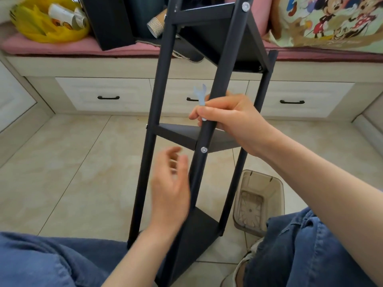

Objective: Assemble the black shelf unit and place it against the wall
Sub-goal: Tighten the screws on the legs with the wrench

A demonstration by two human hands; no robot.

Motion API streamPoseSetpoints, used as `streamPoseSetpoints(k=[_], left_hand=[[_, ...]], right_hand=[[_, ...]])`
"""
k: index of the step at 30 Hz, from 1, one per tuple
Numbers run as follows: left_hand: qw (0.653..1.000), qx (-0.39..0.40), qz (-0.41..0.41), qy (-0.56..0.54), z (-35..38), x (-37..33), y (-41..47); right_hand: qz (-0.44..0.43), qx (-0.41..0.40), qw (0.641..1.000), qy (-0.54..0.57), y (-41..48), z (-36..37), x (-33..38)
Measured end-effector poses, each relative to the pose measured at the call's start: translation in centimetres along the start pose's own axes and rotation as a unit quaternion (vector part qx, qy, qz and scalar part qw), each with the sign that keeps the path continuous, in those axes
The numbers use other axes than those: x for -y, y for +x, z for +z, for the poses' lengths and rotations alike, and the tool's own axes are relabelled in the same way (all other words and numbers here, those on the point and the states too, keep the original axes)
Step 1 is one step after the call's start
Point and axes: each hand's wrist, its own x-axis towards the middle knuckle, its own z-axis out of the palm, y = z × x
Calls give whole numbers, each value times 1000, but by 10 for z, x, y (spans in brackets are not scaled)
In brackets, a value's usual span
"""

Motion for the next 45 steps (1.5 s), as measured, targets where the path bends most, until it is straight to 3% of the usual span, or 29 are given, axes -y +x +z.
streamPoseSetpoints(k=[3,7,18,27,34,40,42,45], left_hand=[[991,121,-51,-37,15,-5,-19],[980,164,-100,-51,15,10,-22],[985,99,-126,-69,20,8,-41],[989,53,-128,-49,5,5,-39],[988,68,-125,-60,0,-2,-40],[978,95,-157,-103,-7,-3,-33],[978,86,-155,-106,-10,-1,-30],[980,75,-149,-107,-14,3,-26]], right_hand=[[-4,-7,1000,-13,-2,1,2],[-17,-9,999,-39,-8,1,4],[-76,37,992,-97,-6,13,14],[-54,54,994,-73,-3,13,13],[-15,19,1000,4,-9,12,10],[-55,-57,994,-72,-29,2,5],[-33,-57,993,-95,-35,4,1],[74,6,983,-169,-39,12,-9]])
